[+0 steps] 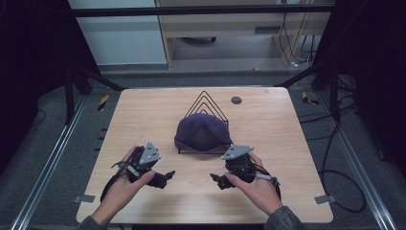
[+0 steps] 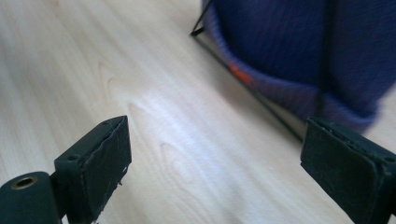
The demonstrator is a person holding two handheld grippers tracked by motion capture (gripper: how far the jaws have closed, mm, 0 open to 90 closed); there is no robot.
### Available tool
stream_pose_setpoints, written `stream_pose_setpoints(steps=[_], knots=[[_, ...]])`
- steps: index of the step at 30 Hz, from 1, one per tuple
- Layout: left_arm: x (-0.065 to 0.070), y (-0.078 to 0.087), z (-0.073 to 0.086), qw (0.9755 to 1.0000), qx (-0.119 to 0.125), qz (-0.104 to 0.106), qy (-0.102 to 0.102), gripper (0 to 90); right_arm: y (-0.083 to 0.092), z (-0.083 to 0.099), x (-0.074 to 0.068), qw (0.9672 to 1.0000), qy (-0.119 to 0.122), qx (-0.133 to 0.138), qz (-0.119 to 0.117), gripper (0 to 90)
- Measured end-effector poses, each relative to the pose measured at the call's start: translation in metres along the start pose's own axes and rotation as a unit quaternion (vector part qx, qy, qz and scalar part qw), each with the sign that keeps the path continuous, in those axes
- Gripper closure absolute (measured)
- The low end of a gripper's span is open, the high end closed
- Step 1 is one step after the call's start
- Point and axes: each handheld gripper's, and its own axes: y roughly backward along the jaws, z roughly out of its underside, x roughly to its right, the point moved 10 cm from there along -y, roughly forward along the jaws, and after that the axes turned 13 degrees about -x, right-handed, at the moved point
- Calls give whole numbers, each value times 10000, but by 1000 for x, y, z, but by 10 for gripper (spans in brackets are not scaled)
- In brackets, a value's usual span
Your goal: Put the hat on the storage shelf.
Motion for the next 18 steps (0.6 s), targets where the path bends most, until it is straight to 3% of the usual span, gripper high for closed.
stream_pose_setpoints(steps=[5,9,13,18], knots=[[-13,-11,33,9994,-307,-145,70,41,-23,9,-18,9994,157,-258,-145,91],[-40,-24,58,9975,-361,-294,531,46,-41,13,-25,9990,106,-326,-286,92],[-69,-39,83,9934,-468,-353,985,52,-59,16,-26,9987,17,-414,-295,92],[-90,-50,96,9900,-432,-356,1296,52,-76,13,-20,9991,-171,-350,-149,88]])
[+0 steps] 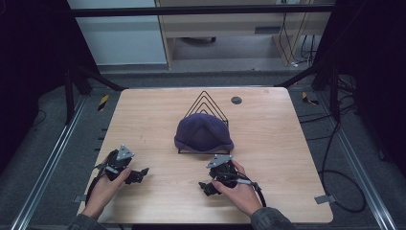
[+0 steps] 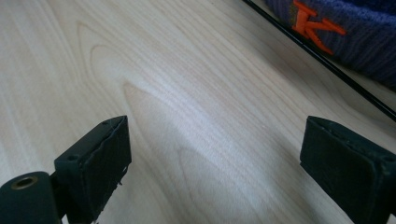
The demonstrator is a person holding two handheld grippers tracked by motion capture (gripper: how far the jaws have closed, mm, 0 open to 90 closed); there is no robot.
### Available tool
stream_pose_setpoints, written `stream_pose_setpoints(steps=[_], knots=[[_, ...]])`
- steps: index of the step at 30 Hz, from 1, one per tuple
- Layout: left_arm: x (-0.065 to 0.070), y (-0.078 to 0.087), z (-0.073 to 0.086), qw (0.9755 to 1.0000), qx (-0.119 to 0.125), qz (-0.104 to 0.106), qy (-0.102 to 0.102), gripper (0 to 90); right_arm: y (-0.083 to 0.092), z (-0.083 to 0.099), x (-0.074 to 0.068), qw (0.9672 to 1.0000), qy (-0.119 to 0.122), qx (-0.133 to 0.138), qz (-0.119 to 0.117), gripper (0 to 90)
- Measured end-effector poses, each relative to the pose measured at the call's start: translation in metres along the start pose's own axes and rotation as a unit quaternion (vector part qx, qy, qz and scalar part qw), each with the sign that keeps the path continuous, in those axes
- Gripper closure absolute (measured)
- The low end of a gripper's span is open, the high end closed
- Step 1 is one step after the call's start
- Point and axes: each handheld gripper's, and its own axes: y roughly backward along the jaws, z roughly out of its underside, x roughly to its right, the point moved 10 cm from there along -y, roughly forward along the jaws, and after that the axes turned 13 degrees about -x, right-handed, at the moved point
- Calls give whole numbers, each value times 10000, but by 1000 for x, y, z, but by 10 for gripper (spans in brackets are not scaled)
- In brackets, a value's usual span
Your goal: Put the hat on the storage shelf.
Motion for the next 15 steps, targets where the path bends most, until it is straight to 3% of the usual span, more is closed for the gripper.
stream_pose_setpoints(steps=[5,7,8,15], knots=[[-12,-16,4,9999,-113,-32,25,39,-11,1,6,9997,-97,52,208,59],[-14,-22,5,9996,-16,232,175,0,-12,1,6,9996,-86,158,223,45],[-16,-24,3,9993,176,266,185,0,-13,0,7,9994,-93,262,214,38],[-19,-25,2,9993,202,281,159,0,-14,0,8,9993,-145,228,242,18]])
